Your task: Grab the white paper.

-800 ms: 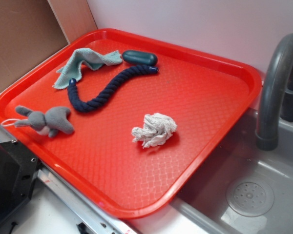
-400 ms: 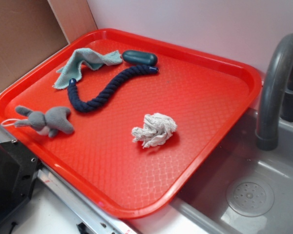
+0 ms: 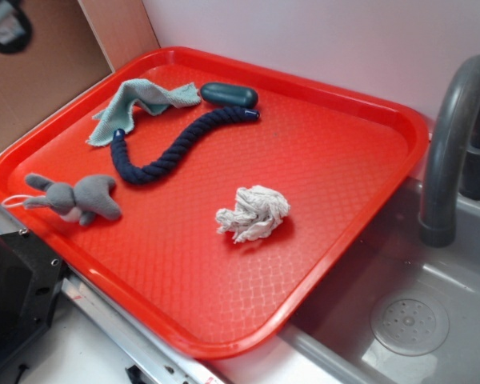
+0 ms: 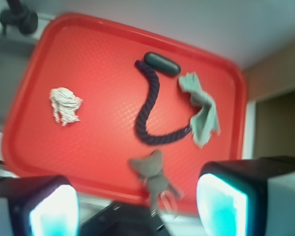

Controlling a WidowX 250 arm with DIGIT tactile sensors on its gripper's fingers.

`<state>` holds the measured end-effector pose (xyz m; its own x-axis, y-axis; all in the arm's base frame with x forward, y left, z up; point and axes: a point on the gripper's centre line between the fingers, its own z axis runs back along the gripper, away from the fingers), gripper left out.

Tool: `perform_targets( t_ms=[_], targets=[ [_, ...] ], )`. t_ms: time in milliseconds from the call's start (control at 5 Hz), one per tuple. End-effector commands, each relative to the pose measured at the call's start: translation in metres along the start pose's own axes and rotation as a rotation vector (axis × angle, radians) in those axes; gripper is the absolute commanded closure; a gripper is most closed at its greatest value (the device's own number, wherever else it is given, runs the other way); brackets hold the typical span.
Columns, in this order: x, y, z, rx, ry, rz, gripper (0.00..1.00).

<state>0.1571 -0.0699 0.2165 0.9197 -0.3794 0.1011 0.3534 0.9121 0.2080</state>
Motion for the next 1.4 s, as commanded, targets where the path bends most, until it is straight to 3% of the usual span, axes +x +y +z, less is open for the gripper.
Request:
perform_targets(
  t_ms=[0, 400, 600, 1000, 1200],
  targets=[
    [0.043, -0.048, -0.033, -0.179, -0.158, -0.322, 0.00],
    [0.067, -0.080, -0.088, -0.265, -0.133, -0.443, 0.00],
    [0.074, -0.095, -0.119, -0.238, -0.041, -0.485, 0.00],
    [0.068, -0.099, -0.154, -0.267, 0.047, -0.507, 0.00],
    [0.065, -0.099, -0.168, -0.246, 0.113, -0.490, 0.00]
  ],
)
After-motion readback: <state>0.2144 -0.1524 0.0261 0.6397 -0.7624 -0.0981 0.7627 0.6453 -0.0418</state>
